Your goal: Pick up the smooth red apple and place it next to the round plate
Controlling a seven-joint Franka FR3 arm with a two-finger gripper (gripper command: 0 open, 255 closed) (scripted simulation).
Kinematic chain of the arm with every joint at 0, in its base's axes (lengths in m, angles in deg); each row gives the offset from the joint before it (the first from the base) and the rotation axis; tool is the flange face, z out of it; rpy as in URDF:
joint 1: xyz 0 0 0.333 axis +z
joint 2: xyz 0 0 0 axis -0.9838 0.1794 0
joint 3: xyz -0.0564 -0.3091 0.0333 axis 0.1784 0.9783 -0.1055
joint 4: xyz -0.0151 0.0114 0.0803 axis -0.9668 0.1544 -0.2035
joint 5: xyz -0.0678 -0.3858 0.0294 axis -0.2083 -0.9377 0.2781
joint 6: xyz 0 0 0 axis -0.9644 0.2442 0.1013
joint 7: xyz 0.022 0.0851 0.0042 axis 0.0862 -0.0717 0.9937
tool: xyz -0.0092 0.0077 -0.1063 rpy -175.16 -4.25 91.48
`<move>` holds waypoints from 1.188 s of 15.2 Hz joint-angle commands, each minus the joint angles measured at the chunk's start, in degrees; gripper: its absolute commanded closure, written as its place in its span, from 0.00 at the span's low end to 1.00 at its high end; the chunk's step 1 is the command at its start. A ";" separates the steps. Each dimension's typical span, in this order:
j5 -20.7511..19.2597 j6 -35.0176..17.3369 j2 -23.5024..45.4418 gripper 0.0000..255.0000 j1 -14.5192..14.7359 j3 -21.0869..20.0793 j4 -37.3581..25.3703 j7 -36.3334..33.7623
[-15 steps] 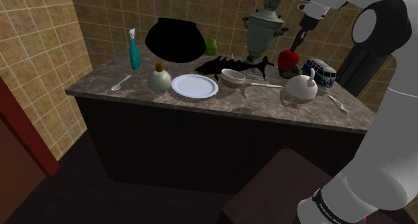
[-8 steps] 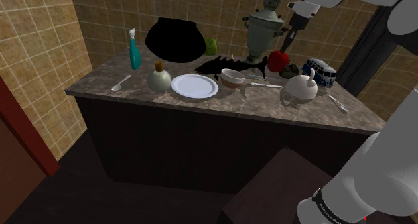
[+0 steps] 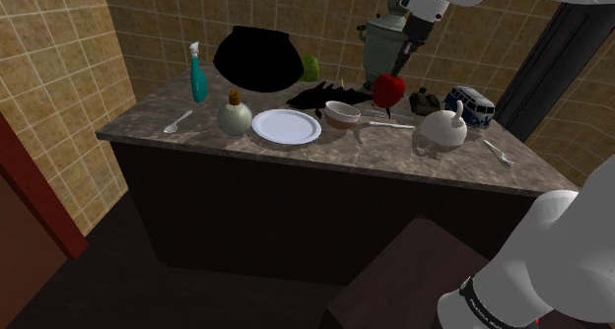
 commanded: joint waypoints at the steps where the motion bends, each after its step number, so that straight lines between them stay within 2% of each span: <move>1: -1.58 -1.14 -2.05 1.00 1.47 -1.89 2.62 -3.74; 4: -2.73 -1.61 -3.40 1.00 3.20 -4.43 4.09 -8.29; 18: -2.23 -12.31 -2.66 1.00 3.02 -4.07 14.17 -7.50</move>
